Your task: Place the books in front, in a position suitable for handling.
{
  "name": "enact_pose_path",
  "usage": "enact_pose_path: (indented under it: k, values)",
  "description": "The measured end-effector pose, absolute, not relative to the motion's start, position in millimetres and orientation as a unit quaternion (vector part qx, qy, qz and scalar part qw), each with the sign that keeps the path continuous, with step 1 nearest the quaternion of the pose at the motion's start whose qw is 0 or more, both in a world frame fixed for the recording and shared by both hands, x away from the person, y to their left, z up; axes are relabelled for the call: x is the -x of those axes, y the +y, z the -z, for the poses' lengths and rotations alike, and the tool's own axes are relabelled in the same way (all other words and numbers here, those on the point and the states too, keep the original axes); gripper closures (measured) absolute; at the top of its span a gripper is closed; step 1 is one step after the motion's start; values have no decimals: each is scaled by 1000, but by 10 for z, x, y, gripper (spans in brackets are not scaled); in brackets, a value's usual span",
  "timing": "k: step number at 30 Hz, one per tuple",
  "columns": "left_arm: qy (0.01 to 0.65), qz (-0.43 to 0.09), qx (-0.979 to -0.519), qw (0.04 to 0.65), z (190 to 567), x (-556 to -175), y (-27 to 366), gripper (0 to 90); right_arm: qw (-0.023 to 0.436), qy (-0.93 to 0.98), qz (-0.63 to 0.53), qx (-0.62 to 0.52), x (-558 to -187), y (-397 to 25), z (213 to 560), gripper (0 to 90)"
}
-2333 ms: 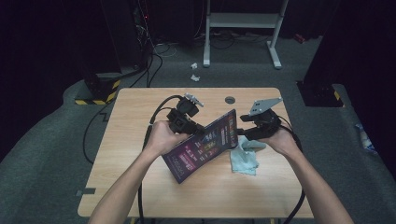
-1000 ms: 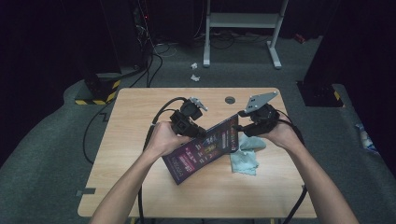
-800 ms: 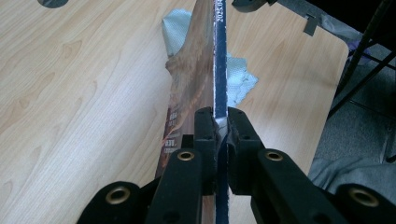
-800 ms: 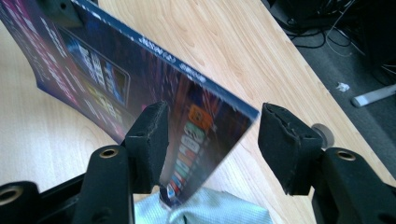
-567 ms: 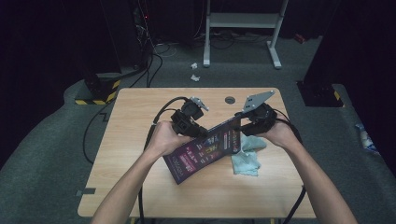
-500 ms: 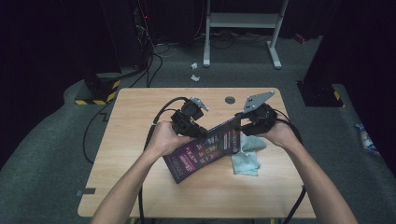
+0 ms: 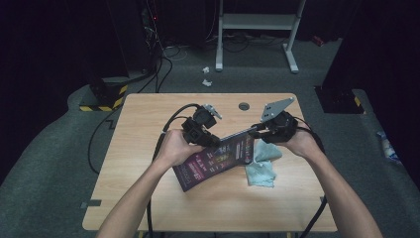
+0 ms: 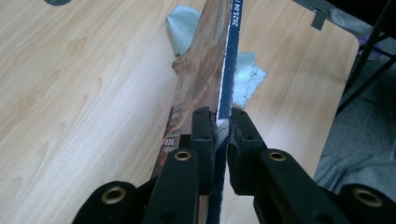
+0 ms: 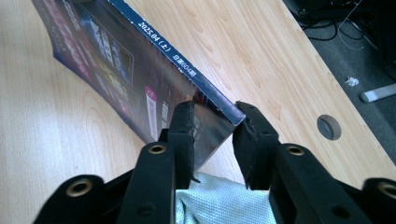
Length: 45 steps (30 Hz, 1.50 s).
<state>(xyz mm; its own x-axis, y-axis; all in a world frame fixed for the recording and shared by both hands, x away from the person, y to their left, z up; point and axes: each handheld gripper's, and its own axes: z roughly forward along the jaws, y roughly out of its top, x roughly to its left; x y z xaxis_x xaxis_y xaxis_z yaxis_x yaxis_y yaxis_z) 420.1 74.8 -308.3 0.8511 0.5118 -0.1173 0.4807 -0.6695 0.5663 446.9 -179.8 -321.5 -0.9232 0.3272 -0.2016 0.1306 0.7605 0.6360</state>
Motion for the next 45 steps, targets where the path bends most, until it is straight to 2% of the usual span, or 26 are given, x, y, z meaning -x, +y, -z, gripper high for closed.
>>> enact_pose_path:
  k: [4, 14, 29, 45]
  values:
    - [269, -28, -916, 298, 3085, -4199, 741, 816, 145, 928, -321, -121, -4465, -1820, 3219, 731]
    - [257, -26, -919, 299, 3042, -4186, 704, 824, 133, 928, -327, -116, -4477, -1868, 3215, 709]
    - [252, -23, -921, 296, 3072, -4184, 703, 818, 113, 932, -324, -116, -4480, -1896, 3226, 746]
    - [213, -28, -932, 291, 3047, -4217, 674, 841, 150, 931, -325, -77, -4470, -1908, 3234, 680]
